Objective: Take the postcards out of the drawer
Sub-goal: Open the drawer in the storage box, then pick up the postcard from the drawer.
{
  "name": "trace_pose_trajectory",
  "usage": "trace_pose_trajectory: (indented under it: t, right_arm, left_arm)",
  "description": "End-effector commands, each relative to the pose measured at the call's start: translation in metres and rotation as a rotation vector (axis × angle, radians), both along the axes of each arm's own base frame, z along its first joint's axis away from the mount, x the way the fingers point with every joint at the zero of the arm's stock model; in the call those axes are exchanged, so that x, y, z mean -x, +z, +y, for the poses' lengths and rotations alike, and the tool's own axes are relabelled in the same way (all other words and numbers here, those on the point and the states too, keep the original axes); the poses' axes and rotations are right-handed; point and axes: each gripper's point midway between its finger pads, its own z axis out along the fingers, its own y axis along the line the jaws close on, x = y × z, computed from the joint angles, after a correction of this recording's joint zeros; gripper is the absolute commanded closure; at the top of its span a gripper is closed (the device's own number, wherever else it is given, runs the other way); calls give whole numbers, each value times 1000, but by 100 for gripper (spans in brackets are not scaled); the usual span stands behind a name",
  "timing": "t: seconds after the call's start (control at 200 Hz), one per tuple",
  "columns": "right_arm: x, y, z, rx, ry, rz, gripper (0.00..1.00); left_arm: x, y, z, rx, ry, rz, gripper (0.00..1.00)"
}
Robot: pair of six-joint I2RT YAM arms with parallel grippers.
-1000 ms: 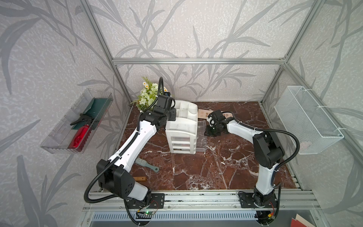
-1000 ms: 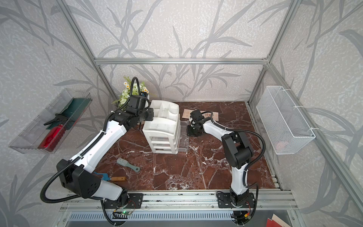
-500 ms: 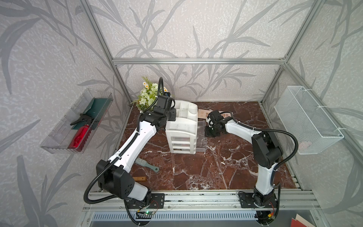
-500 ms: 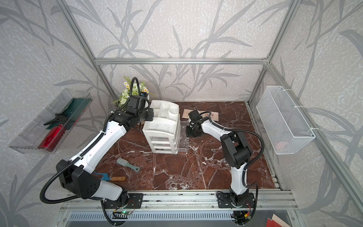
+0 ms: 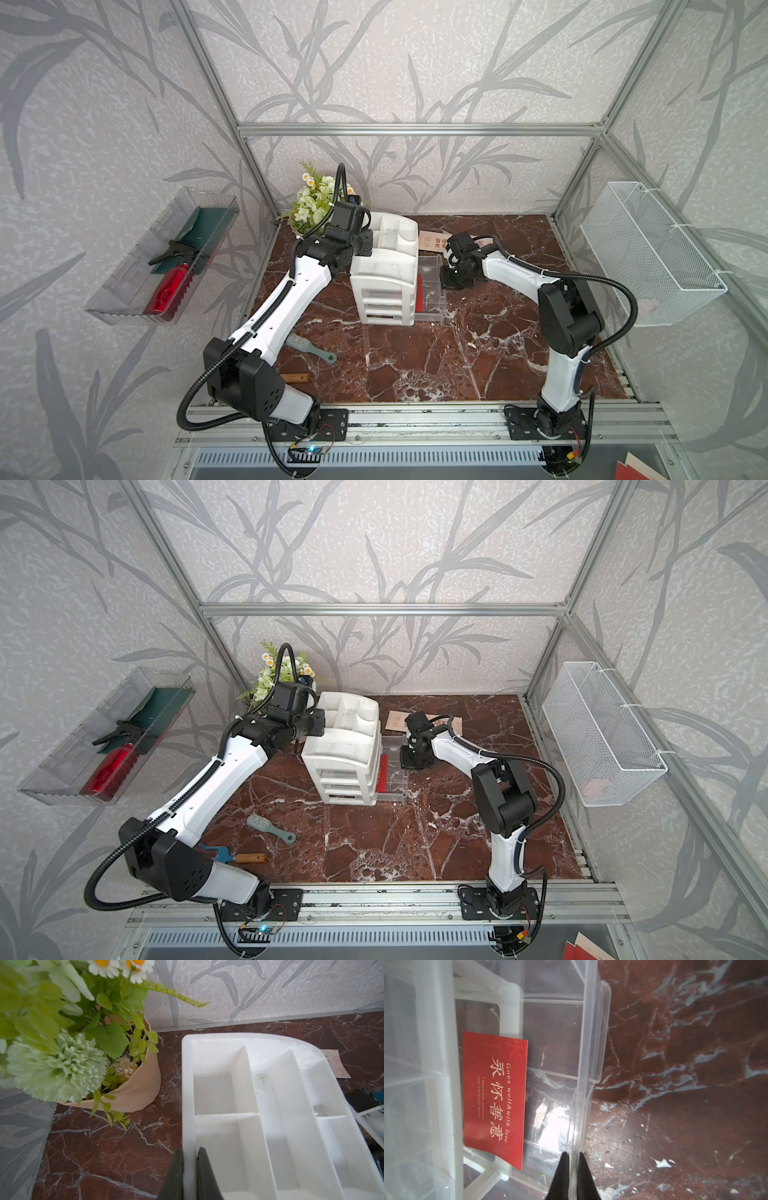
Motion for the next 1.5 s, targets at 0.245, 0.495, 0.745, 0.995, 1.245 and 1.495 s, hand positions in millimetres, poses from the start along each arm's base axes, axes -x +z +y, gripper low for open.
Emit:
trace_pose_trajectory:
  t: [0.245,0.495,0.745,0.995,1.245,1.495]
  right_arm:
    - [12,12,-35,22,-22,-3,90]
    - [16,5,-35,-2,-38,11,89]
    - [16,6,-31,-51,-47,8,85]
    - [8,28,-32,-67,-47,-53,70]
    - [9,50,-25,-101,-27,-99,69]
    - [13,57,13,-129,49,-115,65]
  left_arm:
    - [19,-34,12,-79,-2,129,100]
    - [18,-35,14,-77,16,127,100]
    - [17,-35,13,-50,37,114,100]
    - [21,-32,17,-28,64,90,100]
    - [23,-30,18,-20,69,83,100]
    - [22,-31,16,-22,56,89,100]
